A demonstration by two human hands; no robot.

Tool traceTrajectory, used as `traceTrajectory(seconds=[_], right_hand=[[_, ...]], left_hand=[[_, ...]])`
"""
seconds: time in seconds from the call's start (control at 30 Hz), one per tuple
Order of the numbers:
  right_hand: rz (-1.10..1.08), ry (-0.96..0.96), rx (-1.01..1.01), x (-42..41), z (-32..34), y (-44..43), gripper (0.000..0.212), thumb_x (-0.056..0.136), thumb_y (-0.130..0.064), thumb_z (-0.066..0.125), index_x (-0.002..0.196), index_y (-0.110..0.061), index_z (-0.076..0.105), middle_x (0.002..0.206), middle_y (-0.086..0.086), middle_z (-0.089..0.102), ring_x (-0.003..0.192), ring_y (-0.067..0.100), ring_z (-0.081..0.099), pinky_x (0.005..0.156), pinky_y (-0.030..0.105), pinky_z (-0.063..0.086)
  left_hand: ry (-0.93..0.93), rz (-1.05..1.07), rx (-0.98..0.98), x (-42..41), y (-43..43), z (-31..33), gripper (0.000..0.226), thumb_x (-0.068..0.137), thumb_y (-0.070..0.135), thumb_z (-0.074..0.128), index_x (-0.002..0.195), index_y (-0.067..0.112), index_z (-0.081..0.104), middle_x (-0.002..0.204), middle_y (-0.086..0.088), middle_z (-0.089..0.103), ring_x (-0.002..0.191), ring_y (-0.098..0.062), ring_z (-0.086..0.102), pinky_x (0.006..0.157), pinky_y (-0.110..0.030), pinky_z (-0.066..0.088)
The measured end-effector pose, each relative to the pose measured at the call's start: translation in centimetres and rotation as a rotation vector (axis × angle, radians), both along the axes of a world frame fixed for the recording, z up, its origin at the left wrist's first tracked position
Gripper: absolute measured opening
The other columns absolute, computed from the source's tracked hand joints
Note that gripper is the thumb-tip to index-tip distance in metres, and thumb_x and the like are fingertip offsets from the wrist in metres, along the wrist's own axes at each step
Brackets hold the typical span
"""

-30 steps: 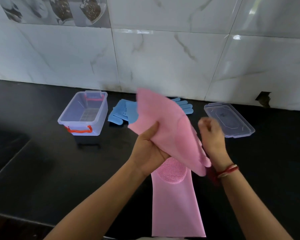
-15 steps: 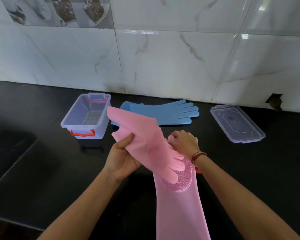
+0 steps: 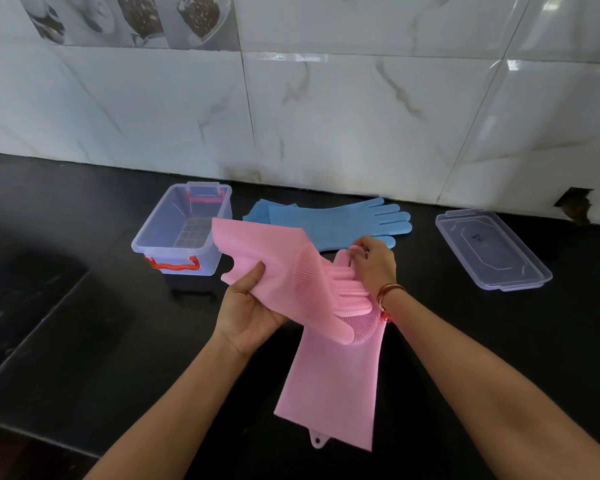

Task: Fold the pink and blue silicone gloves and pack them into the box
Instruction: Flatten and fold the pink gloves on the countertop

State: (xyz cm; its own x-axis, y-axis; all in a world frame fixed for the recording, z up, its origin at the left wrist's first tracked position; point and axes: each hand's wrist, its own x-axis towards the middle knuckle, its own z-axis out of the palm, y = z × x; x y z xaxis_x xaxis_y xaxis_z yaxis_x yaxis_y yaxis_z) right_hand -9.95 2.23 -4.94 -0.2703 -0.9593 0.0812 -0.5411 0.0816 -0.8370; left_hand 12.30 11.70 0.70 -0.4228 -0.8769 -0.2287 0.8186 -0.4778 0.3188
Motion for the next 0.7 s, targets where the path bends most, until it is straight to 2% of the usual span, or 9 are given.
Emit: traceTrajectory(seconds=[0.1, 0.2, 0.27, 0.4, 0.47, 0.53, 0.57, 0.63, 0.7], right_hand=[[0.052, -0.036, 0.008, -0.1, 0.9, -0.4, 0.015, 0.087, -0.026, 0.064, 0.101, -0.019, 0.061, 0.097, -0.001, 0.059, 0.088, 0.013, 0.056, 0.086, 0.035, 0.051], [-0.082, -0.068, -0.114, -0.4, 2.1, 1.6, 0.027, 0.089, -0.034, 0.060, 0.112, -0.021, 0.055, 0.110, -0.006, 0.047, 0.102, 0.011, 0.049, 0.085, 0.026, 0.042], [-0.194, -0.135, -0.162, -0.6, 3.1, 4.5, 0.012, 0.093, -0.035, 0.053, 0.094, -0.023, 0.054, 0.097, -0.006, 0.052, 0.089, 0.011, 0.054, 0.072, 0.020, 0.042], [-0.122, -0.464, -0.024, 0.0, 4.5, 11.7, 0.048, 0.096, -0.040, 0.043, 0.055, -0.015, 0.045, 0.052, 0.000, 0.043, 0.047, 0.010, 0.040, 0.047, 0.022, 0.036], [-0.048, -0.530, -0.074, 0.8, 5.3, 15.3, 0.055, 0.093, -0.043, 0.040, 0.048, -0.013, 0.043, 0.042, -0.002, 0.039, 0.038, 0.008, 0.035, 0.040, 0.018, 0.033], [0.053, -0.576, -0.068, 1.6, 5.8, 17.7, 0.055, 0.089, -0.044, 0.035, 0.046, -0.013, 0.050, 0.041, -0.002, 0.047, 0.036, 0.007, 0.041, 0.039, 0.015, 0.036], [0.103, -0.611, -0.001, 2.1, 5.8, 18.3, 0.057, 0.088, -0.046, 0.031, 0.050, -0.014, 0.058, 0.046, 0.001, 0.055, 0.039, 0.009, 0.047, 0.040, 0.016, 0.039], [0.148, -0.780, 0.223, 3.0, 5.8, 18.4, 0.064, 0.089, -0.053, 0.023, 0.076, -0.013, 0.071, 0.066, 0.008, 0.068, 0.053, 0.015, 0.059, 0.046, 0.021, 0.047], [0.130, -1.058, 0.356, 3.6, 6.2, 17.9, 0.070, 0.082, -0.066, 0.024, 0.103, -0.015, 0.067, 0.091, 0.012, 0.071, 0.079, 0.024, 0.066, 0.066, 0.032, 0.055]], left_hand=[[0.031, -0.005, 0.021, -0.4, 0.0, 0.2, 0.035, 0.094, 0.022, 0.047, 0.098, 0.000, 0.074, 0.110, -0.018, 0.069, 0.099, -0.036, 0.067, 0.077, -0.058, 0.055], [0.061, -0.004, 0.027, -0.8, 0.2, 0.4, 0.034, 0.094, 0.023, 0.048, 0.110, 0.002, 0.068, 0.115, -0.019, 0.066, 0.104, -0.037, 0.064, 0.084, -0.061, 0.051], [0.102, 0.003, 0.011, -1.2, 0.2, 0.9, 0.037, 0.092, 0.023, 0.050, 0.123, 0.004, 0.058, 0.123, -0.019, 0.062, 0.112, -0.038, 0.060, 0.090, -0.063, 0.046], [0.214, -0.042, -0.036, -3.3, 0.0, 2.6, 0.041, 0.092, 0.025, 0.050, 0.122, -0.002, 0.057, 0.123, -0.023, 0.061, 0.110, -0.042, 0.060, 0.087, -0.064, 0.047], [0.227, -0.068, -0.046, -4.7, -0.1, 3.6, 0.041, 0.092, 0.027, 0.050, 0.116, -0.004, 0.063, 0.122, -0.024, 0.061, 0.111, -0.042, 0.059, 0.089, -0.066, 0.043], [0.255, -0.076, -0.053, -5.7, 0.0, 4.3, 0.042, 0.094, 0.030, 0.048, 0.121, 0.000, 0.060, 0.121, -0.023, 0.061, 0.114, -0.042, 0.056, 0.091, -0.067, 0.041], [0.263, -0.072, -0.053, -6.1, 0.2, 4.5, 0.043, 0.094, 0.030, 0.048, 0.127, 0.004, 0.054, 0.121, -0.022, 0.060, 0.118, -0.041, 0.053, 0.093, -0.067, 0.038], [0.230, -0.051, -0.045, -6.8, 1.0, 4.6, 0.046, 0.091, 0.030, 0.050, 0.134, 0.012, 0.044, 0.121, -0.022, 0.060, 0.124, -0.040, 0.048, 0.097, -0.066, 0.033], [0.179, -0.025, -0.061, -7.3, 2.4, 4.1, 0.045, 0.091, 0.030, 0.051, 0.132, 0.013, 0.044, 0.120, -0.023, 0.062, 0.122, -0.040, 0.051, 0.097, -0.066, 0.036]])
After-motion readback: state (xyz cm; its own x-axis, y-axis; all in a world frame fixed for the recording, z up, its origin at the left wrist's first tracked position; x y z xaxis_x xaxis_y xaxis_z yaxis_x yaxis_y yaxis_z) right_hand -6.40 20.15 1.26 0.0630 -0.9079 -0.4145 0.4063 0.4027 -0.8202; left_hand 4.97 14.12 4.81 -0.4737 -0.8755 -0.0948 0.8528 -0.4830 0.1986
